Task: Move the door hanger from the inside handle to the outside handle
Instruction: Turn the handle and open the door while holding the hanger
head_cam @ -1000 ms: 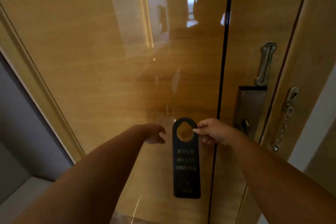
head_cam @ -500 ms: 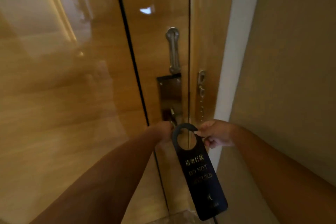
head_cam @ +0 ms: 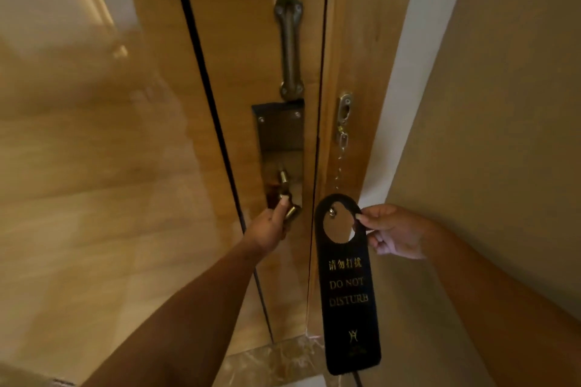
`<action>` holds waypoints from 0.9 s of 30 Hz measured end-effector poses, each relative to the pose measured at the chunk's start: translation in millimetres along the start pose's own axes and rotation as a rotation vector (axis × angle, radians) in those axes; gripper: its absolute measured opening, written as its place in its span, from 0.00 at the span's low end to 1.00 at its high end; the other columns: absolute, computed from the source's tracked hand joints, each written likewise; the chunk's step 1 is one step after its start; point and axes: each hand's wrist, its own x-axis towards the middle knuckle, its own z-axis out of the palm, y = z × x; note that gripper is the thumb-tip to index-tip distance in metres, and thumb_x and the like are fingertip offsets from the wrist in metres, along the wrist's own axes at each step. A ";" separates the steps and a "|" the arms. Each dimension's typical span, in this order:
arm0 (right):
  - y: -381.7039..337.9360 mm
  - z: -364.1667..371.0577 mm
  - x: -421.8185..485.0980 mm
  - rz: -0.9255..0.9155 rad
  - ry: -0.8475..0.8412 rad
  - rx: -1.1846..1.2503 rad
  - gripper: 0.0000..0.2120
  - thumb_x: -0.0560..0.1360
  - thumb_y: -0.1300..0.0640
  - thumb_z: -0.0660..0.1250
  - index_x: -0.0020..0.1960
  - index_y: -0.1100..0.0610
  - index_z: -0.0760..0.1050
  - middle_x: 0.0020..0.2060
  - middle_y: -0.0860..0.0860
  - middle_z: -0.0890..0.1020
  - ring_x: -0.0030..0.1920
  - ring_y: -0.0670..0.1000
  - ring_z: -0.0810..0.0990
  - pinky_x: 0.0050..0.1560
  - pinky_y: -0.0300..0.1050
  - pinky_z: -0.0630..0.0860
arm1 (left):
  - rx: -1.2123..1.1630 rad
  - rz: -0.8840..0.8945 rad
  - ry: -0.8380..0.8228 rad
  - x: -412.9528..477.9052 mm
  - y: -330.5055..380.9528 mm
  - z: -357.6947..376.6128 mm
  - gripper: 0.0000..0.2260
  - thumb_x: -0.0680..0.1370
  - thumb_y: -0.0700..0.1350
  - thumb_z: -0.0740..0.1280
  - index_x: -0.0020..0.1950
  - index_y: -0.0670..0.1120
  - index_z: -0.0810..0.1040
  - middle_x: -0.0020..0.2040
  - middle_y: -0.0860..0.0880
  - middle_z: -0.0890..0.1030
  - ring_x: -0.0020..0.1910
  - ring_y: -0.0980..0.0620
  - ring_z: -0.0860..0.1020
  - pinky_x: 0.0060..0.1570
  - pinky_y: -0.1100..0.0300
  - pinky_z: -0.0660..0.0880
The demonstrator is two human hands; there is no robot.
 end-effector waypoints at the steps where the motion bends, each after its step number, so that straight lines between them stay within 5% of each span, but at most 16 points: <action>1: -3.2 3.6 0.6 -0.008 -0.006 0.020 0.07 0.75 0.60 0.64 0.43 0.58 0.81 0.35 0.51 0.80 0.27 0.47 0.74 0.29 0.39 0.75 | 0.046 0.012 -0.001 -0.8 -0.1 -0.9 0.27 0.74 0.68 0.54 0.31 0.49 0.79 0.28 0.50 0.76 0.29 0.52 0.75 0.37 0.54 0.69; 7: -19.5 19.6 -7.7 -0.022 -0.054 -0.036 0.06 0.77 0.60 0.63 0.49 0.61 0.78 0.36 0.53 0.80 0.28 0.47 0.75 0.28 0.38 0.75 | 0.250 0.068 -0.019 -14.1 6.7 -4.2 0.29 0.74 0.70 0.48 0.33 0.51 0.77 0.33 0.49 0.79 0.37 0.48 0.77 0.43 0.52 0.72; 13: -20.1 25.4 -22.5 -0.054 -0.048 -0.055 0.06 0.70 0.56 0.68 0.43 0.59 0.80 0.36 0.53 0.80 0.30 0.48 0.74 0.30 0.38 0.75 | 0.213 0.078 -0.102 -58.3 0.4 0.7 0.36 0.65 0.77 0.48 0.31 0.48 0.78 0.28 0.49 0.76 0.30 0.50 0.75 0.37 0.53 0.70; 20: 5.8 54.5 -56.4 -0.088 -0.102 -0.071 0.06 0.68 0.57 0.70 0.43 0.57 0.82 0.34 0.52 0.82 0.29 0.46 0.77 0.30 0.39 0.77 | 0.445 0.163 -0.163 -135.4 3.9 -0.8 0.29 0.78 0.65 0.49 0.43 0.43 0.79 0.45 0.38 0.82 0.43 0.45 0.79 0.42 0.53 0.74; 27: 48.4 94.2 -137.5 -0.139 -0.017 -0.253 0.04 0.72 0.58 0.69 0.42 0.54 0.83 0.36 0.50 0.81 0.37 0.48 0.75 0.48 0.47 0.77 | 0.972 0.297 -0.103 -223.3 6.9 -8.5 0.29 0.77 0.66 0.43 0.28 0.49 0.68 0.27 0.48 0.71 0.26 0.49 0.70 0.26 0.57 0.62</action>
